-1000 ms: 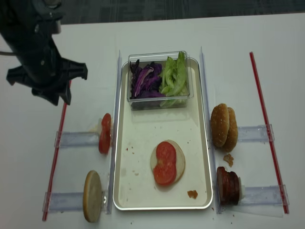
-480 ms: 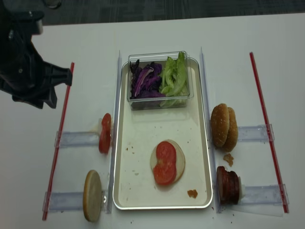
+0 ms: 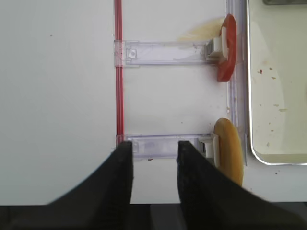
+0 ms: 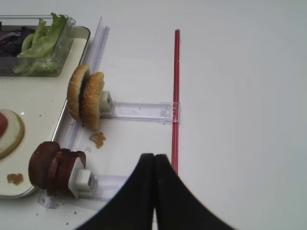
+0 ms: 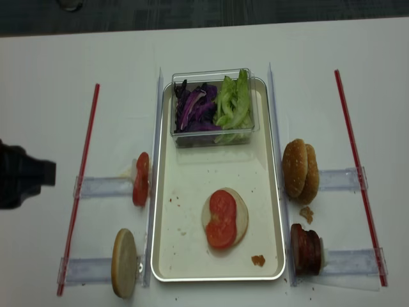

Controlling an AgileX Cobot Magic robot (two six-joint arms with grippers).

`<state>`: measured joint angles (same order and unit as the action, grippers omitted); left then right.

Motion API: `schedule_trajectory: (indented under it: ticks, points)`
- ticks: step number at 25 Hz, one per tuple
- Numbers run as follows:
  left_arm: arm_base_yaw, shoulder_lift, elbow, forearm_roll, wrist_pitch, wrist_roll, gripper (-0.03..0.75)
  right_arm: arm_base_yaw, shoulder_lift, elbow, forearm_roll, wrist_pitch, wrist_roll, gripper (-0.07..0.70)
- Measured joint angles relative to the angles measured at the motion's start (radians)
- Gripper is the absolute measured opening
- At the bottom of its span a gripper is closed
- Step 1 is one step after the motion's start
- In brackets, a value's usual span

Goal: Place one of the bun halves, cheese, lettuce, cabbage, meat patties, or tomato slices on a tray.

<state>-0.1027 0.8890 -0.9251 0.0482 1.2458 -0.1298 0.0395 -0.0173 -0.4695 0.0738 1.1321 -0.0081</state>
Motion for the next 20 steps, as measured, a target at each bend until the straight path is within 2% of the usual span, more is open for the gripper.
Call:
schedule_trajectory:
  ticks: [10,20]
  points:
    - [0.002,-0.342,0.138,0.000,0.013,0.014,0.216,0.000,0.000,0.000,0.000,0.000,0.000,0.133]
    - [0.002,-0.564,0.237,0.000,0.021,0.027,0.216,0.000,0.000,0.000,0.000,0.000,0.000,0.133]
